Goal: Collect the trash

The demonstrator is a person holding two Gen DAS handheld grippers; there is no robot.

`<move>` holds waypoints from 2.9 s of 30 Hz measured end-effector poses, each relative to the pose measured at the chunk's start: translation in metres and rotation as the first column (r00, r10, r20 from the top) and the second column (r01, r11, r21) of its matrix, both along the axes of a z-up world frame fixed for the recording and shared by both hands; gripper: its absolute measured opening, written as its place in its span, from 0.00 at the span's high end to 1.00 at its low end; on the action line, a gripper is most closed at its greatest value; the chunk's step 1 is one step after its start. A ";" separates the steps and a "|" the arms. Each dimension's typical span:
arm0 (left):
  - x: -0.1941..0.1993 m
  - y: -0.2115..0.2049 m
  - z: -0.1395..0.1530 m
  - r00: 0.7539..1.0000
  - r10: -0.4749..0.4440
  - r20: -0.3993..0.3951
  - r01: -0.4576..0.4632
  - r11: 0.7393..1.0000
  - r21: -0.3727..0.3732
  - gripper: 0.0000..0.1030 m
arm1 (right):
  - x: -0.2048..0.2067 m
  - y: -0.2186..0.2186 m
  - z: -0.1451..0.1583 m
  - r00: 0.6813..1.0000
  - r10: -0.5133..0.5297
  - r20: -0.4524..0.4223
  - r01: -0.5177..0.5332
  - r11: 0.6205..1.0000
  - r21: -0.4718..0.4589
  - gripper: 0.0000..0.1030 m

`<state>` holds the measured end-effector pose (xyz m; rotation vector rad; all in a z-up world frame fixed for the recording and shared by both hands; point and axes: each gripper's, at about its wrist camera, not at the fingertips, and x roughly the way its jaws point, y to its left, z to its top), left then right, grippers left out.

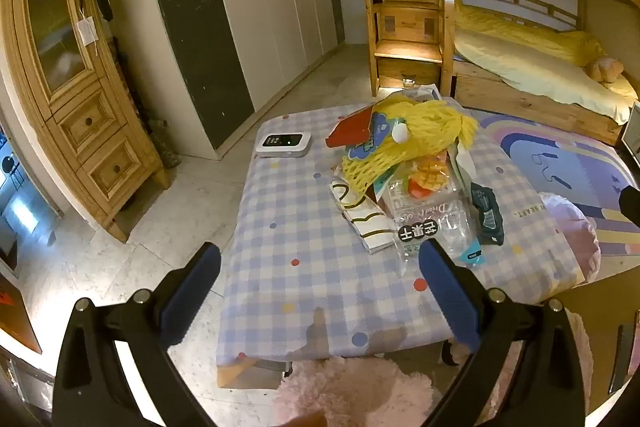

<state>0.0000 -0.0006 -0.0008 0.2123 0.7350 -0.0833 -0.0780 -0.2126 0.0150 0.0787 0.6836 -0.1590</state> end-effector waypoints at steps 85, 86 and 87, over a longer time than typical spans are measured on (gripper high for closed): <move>0.008 0.013 0.001 1.000 0.018 -0.007 -0.018 1.000 -0.001 0.06 | 0.002 -0.001 -0.005 1.000 0.001 -0.015 -0.001 1.000 0.011 0.05; 0.007 0.012 0.001 1.000 0.017 -0.007 -0.017 1.000 0.000 0.06 | 0.002 -0.001 -0.006 1.000 0.000 -0.014 0.000 1.000 0.012 0.05; 0.008 0.013 0.001 1.000 0.018 -0.007 -0.018 1.000 0.000 0.06 | 0.002 -0.001 -0.006 1.000 0.000 -0.014 0.000 1.000 0.011 0.05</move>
